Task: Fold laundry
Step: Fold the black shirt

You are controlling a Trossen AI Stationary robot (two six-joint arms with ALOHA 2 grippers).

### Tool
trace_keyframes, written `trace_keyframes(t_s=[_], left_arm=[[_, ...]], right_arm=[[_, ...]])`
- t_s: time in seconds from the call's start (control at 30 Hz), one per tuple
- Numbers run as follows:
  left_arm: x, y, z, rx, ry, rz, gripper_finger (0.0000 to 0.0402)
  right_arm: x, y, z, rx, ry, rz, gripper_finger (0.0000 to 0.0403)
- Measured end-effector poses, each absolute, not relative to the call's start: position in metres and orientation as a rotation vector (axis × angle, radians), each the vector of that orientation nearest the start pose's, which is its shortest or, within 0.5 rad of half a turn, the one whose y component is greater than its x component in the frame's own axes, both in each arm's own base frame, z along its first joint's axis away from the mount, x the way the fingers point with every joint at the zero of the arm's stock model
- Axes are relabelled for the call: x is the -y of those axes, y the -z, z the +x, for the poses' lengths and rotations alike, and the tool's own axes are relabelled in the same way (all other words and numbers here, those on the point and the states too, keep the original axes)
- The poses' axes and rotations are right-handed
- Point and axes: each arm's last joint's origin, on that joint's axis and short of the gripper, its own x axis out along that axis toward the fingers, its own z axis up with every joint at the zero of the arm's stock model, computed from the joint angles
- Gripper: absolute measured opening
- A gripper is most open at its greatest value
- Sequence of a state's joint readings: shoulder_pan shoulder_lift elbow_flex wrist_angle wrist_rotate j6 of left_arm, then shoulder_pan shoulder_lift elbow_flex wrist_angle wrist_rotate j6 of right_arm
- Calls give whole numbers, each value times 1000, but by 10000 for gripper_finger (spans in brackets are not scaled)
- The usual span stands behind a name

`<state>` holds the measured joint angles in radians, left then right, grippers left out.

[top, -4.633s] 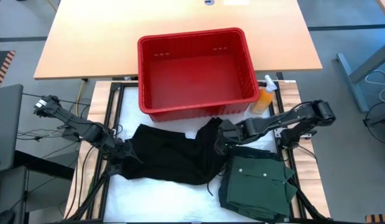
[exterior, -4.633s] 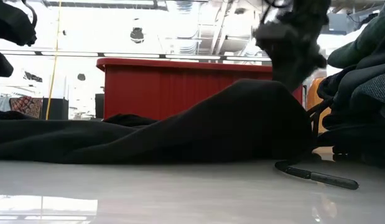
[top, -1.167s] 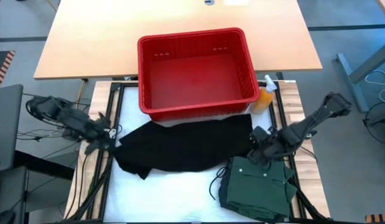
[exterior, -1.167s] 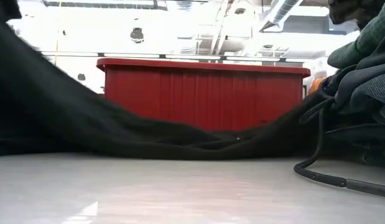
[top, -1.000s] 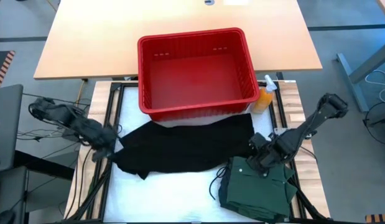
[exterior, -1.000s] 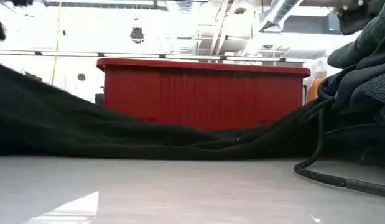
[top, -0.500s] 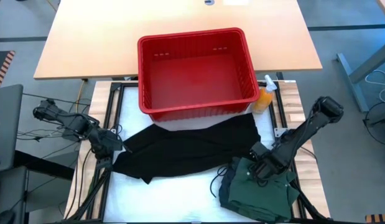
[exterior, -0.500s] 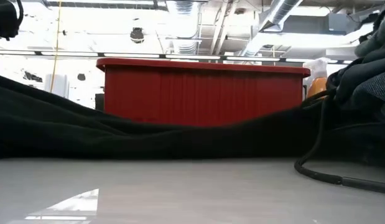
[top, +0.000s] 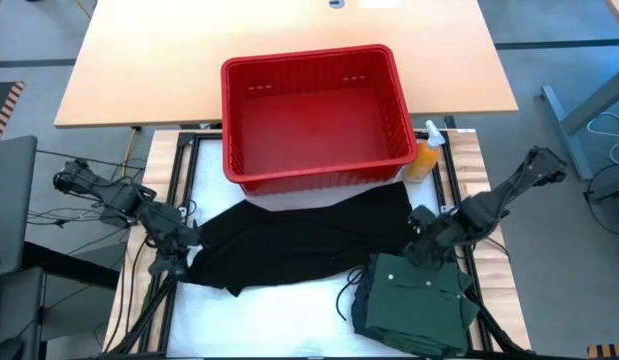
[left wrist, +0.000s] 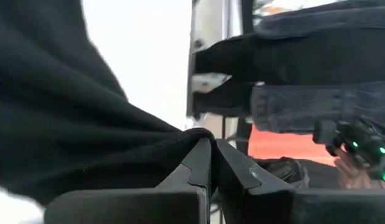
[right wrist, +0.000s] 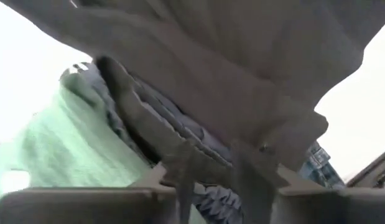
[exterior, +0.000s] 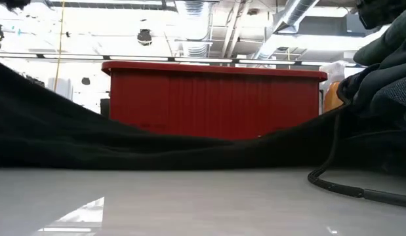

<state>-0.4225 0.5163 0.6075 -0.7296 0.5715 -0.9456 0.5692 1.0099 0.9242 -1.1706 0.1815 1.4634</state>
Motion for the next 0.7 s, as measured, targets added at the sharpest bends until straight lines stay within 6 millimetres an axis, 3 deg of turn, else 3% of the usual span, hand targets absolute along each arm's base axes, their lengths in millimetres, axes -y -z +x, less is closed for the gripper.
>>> trace_keyframes(t_s=[0.23,0.4,0.53,0.7], left_arm=[[56,-277,87,-821,713,-769,0],[48,-298,77,-471,760,-643,0],[37,-320,60,-123,754,-534,0],[20,-331,31,161,664,-448,0]], right_arm=[[-57,-286,132,-980,621,914,197],[-42,-280,146,-981,721,939,217],[-33,-273,169,-971,732,897,219],[-27,-264,214,-873,576,783,220]])
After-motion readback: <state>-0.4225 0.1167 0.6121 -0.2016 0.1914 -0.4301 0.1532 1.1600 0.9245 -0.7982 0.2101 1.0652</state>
